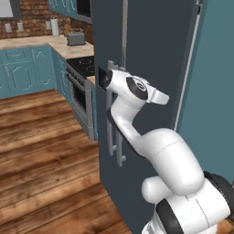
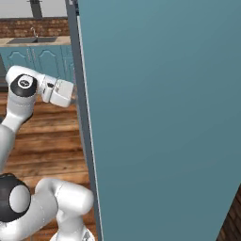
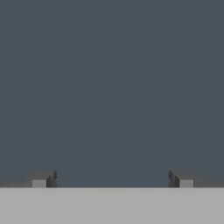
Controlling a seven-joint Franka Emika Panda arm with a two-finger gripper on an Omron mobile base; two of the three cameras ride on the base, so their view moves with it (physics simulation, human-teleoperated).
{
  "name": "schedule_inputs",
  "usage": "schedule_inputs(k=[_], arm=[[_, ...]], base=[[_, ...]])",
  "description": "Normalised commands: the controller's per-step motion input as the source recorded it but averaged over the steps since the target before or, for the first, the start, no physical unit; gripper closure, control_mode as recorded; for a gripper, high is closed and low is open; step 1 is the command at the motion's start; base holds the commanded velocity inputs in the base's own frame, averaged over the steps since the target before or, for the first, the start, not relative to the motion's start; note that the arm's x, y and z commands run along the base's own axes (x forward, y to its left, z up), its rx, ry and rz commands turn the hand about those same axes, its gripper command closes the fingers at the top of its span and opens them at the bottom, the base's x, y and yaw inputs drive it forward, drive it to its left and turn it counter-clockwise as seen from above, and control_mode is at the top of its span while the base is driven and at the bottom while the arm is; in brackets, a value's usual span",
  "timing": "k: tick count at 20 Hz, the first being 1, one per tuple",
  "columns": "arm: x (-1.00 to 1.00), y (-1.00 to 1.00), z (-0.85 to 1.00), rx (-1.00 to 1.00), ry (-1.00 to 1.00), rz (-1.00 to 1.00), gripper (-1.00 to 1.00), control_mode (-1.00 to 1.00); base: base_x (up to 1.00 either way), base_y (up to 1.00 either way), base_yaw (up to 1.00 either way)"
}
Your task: Place the chicken drumstick on the counter behind the older chicken drumstick on the same shelf of the fridge to maintain FIFO order. Close the fridge door when finished.
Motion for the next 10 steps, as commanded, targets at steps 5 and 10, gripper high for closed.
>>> schedule_inputs(k=[5,10], arm=[[0.36,-0.70,-0.16,0.00,-0.06,-0.11,-1.00,-1.00],[0.00,-0.70,-0.25,0.00,-0.19,-0.01,-1.00,-1.00]], base=[[0.00,0.00,0.00],[0.00,0.00,0.00]])
